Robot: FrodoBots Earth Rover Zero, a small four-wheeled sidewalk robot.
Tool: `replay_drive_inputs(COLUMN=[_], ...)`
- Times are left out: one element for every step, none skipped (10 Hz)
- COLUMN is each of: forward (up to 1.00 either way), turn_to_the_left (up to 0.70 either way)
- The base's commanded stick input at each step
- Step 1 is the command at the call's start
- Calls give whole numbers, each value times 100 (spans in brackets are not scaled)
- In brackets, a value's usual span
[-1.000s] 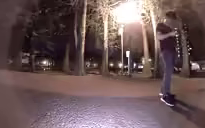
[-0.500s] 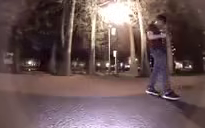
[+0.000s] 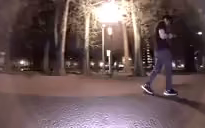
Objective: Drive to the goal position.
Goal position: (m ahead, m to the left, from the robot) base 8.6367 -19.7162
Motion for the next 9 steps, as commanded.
replay_drive_inputs(forward=[0,0,0,0,0,0,0,0,0], turn_to_the_left=[-45,-45,-45,-45,-45,-45,-45,-45,-45])
